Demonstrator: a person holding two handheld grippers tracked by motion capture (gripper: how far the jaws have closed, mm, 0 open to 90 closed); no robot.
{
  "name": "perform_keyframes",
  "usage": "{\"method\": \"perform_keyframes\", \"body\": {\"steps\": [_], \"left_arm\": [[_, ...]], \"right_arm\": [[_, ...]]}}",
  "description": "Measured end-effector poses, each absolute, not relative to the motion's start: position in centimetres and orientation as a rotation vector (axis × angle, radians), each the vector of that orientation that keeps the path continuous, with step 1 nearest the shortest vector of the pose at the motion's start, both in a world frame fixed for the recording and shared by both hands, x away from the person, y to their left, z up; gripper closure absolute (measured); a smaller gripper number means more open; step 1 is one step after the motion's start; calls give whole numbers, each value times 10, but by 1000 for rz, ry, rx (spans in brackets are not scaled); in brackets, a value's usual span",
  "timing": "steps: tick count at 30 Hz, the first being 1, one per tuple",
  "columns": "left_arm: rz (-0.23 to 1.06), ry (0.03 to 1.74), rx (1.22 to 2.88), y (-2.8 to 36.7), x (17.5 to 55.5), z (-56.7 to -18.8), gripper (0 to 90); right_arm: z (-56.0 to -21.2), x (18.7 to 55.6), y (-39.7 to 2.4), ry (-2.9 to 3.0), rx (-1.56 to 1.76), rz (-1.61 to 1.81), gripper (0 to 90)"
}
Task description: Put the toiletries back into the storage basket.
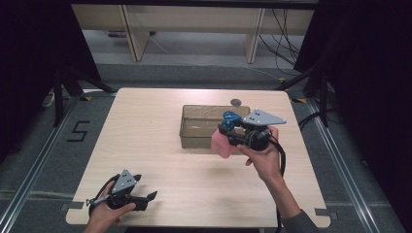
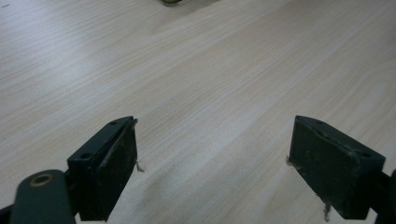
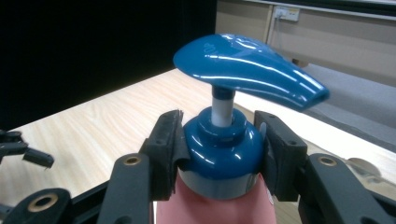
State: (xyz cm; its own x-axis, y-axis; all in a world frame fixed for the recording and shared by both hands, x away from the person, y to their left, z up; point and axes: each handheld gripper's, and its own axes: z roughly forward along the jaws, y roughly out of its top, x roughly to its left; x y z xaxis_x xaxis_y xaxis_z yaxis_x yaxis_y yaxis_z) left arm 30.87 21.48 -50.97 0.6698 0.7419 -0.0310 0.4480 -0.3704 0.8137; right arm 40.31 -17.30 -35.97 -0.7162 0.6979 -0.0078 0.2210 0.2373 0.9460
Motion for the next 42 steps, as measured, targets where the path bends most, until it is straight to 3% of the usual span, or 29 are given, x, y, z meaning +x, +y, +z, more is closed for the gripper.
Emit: {"method": "perform_keyframes", "body": {"steps": [25, 42], "left_arm": [[453, 891, 2038, 217, 311, -508, 149], [427, 920, 1998, 216, 309, -509, 149]], "right_arm": [[-356, 458, -198, 1964, 1020, 1435, 538], [-380, 486, -203, 1934, 1123, 1391, 537]]}}
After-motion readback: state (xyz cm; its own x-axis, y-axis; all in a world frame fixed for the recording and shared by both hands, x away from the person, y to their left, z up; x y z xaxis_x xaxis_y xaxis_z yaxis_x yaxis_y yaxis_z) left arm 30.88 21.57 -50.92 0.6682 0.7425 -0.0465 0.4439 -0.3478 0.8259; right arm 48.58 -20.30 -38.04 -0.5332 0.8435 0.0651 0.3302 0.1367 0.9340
